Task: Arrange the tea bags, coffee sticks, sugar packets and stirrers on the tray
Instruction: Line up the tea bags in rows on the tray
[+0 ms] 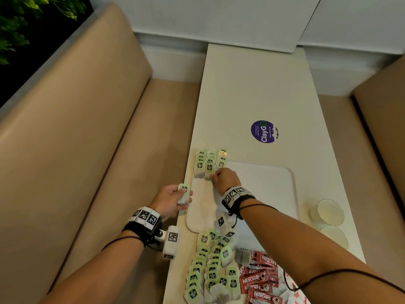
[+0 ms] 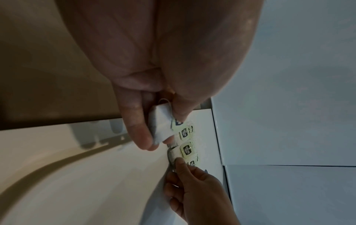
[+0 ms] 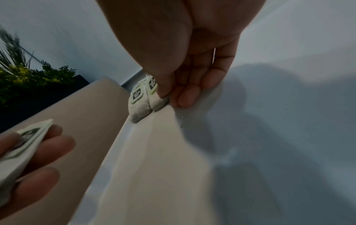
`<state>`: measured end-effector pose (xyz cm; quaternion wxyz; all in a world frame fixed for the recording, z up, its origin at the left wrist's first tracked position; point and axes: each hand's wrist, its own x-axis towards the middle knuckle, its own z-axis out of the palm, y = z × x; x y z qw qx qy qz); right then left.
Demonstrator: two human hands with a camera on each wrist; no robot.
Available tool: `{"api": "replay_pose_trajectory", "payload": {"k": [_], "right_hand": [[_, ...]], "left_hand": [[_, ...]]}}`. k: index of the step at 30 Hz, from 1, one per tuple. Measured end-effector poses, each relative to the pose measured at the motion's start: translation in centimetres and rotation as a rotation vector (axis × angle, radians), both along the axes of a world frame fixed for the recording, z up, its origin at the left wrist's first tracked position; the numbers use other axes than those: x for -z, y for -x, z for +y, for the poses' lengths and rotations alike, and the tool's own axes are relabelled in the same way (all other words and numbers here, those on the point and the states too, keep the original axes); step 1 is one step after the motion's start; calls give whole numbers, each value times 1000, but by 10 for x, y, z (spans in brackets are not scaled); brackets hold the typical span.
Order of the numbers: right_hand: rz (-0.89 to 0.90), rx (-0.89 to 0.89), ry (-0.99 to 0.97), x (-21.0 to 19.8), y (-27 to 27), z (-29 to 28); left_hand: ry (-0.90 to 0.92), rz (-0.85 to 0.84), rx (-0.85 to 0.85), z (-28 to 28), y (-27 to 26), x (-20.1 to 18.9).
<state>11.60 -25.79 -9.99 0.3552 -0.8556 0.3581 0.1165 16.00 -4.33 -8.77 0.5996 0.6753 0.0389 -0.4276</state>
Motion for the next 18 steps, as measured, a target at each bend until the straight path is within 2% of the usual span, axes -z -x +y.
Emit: {"api": "replay_pose_trajectory", "payload": {"k": [10, 15, 18], "right_hand": [[8, 40, 24, 0, -3, 2], [-59, 75, -27, -3, 6, 4], [-119, 29, -78, 0, 16, 10]], "left_hand": [[-93, -101, 14, 6, 6, 12], [-74, -92, 19, 0, 8, 10], [-50, -89, 28, -4, 9, 6]]}}
